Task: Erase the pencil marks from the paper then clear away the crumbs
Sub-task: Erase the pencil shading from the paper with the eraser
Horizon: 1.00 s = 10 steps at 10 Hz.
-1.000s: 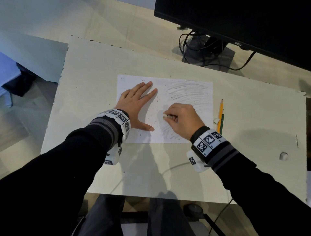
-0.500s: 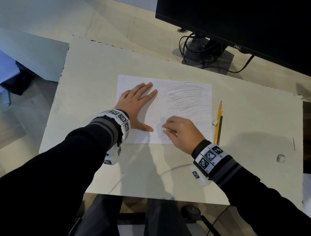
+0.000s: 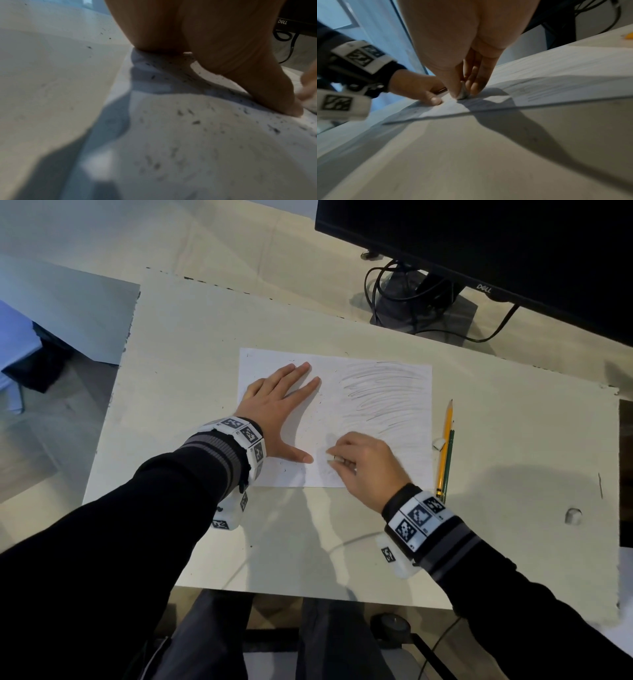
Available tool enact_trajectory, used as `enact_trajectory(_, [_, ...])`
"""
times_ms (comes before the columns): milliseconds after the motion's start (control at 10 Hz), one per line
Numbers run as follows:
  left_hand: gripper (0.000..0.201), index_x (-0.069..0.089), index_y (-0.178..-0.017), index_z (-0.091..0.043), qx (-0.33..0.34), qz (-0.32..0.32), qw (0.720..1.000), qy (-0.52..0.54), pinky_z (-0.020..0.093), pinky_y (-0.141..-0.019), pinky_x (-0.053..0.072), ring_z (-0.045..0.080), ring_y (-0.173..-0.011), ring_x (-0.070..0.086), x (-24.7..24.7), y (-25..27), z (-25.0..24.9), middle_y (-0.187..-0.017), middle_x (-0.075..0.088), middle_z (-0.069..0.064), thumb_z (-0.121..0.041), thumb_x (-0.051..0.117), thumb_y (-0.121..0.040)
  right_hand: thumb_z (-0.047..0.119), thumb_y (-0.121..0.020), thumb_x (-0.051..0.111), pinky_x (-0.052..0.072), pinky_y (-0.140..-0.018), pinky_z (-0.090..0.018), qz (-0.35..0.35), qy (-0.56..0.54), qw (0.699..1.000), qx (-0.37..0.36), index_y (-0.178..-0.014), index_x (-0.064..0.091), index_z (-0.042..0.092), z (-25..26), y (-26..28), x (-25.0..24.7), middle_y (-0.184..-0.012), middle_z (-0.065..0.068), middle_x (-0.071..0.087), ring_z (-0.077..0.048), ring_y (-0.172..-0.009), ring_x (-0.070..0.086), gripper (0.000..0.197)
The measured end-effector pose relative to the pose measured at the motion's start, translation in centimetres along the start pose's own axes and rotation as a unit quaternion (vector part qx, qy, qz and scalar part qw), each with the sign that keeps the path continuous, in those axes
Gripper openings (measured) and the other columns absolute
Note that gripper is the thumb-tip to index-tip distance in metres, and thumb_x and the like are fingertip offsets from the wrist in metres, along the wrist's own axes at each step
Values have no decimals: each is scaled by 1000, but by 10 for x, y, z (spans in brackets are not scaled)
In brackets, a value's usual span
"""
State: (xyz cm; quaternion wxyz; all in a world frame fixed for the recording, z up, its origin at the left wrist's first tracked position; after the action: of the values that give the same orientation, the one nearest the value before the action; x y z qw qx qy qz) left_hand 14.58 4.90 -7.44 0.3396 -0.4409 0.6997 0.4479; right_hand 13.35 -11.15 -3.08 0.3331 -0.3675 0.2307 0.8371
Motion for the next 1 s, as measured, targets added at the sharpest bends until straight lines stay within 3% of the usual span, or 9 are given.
enact_trajectory(100, [133,-3,-157,-36,0,-1,1000,-2,43,-119,4,10,-150,-15,0,-1,0,-163,-17,-11,-84,69,-56,9,-86,72,49,-71,-25,66,-5,998,-18,-97,76,4,8,9,9,-89,-4,67,-7,-74,51,13])
enact_trajectory(200, [133,-4,-157,-36,0,6,1000,-1,43,-120,3,10,-149,-16,2,-1,1,-163,-19,-12,-84,69,-56,10,-86,72,53,-72,-30,11,4,1000,7,-98,77,4,-3,-12,-7,-87,-5,67,-14,-73,57,14])
enact_trajectory(300, [133,-4,-157,-36,1,2,1000,-1,44,-120,3,10,-149,-15,1,-1,1,-163,-18,-12,-84,68,-56,9,-85,73,49,-73,-24,-1,7,1000,7,-98,76,4,1,-6,-3,-89,-5,68,-10,-73,55,14])
enact_trajectory(400, [133,-4,-157,-36,0,-2,1000,0,43,-119,2,10,-150,-15,1,-1,1,-163,-18,-12,-85,68,-55,9,-85,73,46,-72,-22,70,1,997,-18,-97,77,6,11,11,13,-89,-3,68,-4,-73,49,13])
enact_trajectory(500, [133,-4,-157,-37,0,3,1000,1,43,-120,3,10,-149,-16,1,0,0,-163,-18,-12,-84,69,-56,12,-86,73,50,-72,-23,25,-6,1000,6,-98,77,7,1,-6,0,-87,-2,68,-6,-72,52,14])
enact_trajectory(600, [133,-3,-157,-36,1,2,1000,0,43,-120,3,10,-149,-15,0,0,0,-163,-17,-11,-83,69,-56,10,-85,73,46,-70,-19,24,-20,1000,6,-97,77,6,5,-1,5,-86,0,66,-6,-70,52,13])
enact_trajectory(700, [132,-2,-157,-35,3,0,1000,-2,43,-119,2,10,-150,-15,-1,1,-1,-163,-17,-11,-83,69,-57,12,-86,72,49,-69,-21,80,-30,996,-6,-97,77,9,12,12,15,-86,1,66,-6,-68,52,13])
enact_trajectory(800, [132,-2,-157,-35,1,0,1000,-3,43,-119,2,10,-150,-15,-1,1,-2,-163,-17,-11,-83,69,-57,13,-86,72,51,-70,-23,26,-27,999,18,-97,77,7,4,1,5,-86,0,66,-9,-70,56,13])
enact_trajectory(1000, [133,-4,-157,-36,-2,0,1000,-5,44,-120,2,10,-150,-15,-1,0,-2,-163,-18,-12,-84,69,-56,14,-83,74,49,-69,-21,95,-30,995,6,-90,77,10,21,11,19,-82,1,66,-6,-66,53,8])
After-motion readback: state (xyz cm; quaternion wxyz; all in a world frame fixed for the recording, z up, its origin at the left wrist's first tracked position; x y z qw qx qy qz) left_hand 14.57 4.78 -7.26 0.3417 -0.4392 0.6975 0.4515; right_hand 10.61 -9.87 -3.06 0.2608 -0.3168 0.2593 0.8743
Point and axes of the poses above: each hand's wrist, its own y-axis away from the middle knuckle, its own x-axis out of the palm, z = x × y, the point moved 8 cm from there along -y, towards the middle knuckle
